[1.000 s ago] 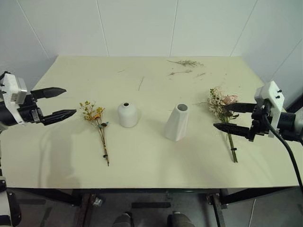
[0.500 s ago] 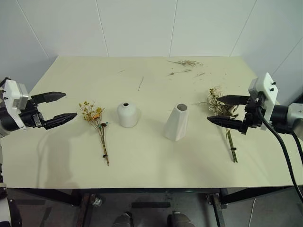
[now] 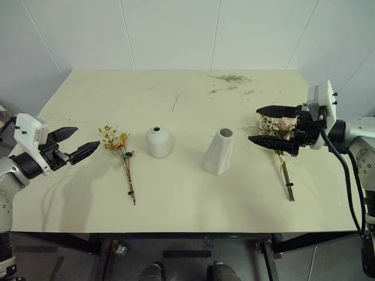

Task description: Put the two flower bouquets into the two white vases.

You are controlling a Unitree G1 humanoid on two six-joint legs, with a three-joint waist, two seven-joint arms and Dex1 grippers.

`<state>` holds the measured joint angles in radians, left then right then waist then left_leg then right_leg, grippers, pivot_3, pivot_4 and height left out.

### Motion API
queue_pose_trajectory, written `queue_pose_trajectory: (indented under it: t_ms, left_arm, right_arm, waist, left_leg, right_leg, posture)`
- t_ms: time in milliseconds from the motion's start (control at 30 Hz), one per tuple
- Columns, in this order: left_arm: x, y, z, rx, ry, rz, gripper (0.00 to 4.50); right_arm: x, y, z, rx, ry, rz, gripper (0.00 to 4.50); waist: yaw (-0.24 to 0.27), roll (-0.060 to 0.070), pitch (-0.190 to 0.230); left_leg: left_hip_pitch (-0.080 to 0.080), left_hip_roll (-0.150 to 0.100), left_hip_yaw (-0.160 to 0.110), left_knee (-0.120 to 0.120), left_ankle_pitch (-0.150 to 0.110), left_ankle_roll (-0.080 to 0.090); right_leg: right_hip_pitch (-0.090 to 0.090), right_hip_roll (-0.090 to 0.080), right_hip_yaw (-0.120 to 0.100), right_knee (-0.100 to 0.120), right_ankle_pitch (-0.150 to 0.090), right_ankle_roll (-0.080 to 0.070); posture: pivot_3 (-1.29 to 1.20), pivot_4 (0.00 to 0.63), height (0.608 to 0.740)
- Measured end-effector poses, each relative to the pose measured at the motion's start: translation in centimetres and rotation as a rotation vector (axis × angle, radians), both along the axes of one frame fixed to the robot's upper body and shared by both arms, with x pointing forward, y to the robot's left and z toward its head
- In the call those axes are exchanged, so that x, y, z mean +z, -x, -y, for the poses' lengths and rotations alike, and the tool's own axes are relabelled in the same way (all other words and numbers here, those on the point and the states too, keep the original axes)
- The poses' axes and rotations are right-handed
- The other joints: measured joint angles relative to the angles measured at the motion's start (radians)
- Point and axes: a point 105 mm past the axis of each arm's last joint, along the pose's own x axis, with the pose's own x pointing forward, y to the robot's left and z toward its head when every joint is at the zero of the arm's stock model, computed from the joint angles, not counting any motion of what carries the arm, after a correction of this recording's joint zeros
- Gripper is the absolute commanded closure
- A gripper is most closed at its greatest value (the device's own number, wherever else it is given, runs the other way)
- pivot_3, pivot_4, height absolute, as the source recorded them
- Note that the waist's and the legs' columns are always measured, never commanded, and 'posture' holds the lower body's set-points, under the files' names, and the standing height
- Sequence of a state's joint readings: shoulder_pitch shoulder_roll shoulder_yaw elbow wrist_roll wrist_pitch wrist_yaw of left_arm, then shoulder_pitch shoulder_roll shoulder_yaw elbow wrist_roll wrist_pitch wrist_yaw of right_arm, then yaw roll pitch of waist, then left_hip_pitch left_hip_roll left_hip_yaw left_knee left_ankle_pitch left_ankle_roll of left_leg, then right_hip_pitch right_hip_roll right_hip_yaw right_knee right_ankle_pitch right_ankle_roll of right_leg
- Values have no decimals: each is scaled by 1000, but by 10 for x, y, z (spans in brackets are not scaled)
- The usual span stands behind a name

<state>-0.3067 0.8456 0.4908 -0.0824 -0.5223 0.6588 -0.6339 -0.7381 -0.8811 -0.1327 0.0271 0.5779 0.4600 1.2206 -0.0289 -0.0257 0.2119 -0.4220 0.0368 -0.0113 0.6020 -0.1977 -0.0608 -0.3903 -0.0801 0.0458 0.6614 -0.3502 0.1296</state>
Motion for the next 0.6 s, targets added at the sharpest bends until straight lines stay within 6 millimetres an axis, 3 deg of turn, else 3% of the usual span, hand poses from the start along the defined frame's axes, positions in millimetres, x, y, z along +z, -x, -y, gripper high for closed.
queue_pose_trajectory:
  t_ms: [133, 433, 600]
  left_arm:
    - [-20, -11, 6, 79, -10, -133, 21]
    - [-30, -31, 35, 151, 23, -337, 21]
    - [-34, -33, 50, 185, 69, -446, 21]
  right_arm:
    - [-1, -1, 3, 4, 12, 6, 0]
    - [-3, -2, 0, 10, 11, 1, 0]
    - [-4, -2, 0, 12, 13, -1, 0]
  waist:
    - [0, 0, 0]
    - [0, -1, 0]
    - [0, -1, 0]
  left_leg:
    - [0, 0, 0, 2, 0, 0]
    - [0, -1, 0, 3, 0, -1]
    - [0, -1, 0, 3, -1, -1]
  right_leg:
    - [0, 0, 0, 0, 1, 0]
    - [0, 1, 1, 0, 2, 1]
    - [0, 1, 1, 0, 2, 1]
  posture:
    - [0, 150, 740]
    - [0, 150, 740]
    - [0, 150, 740]
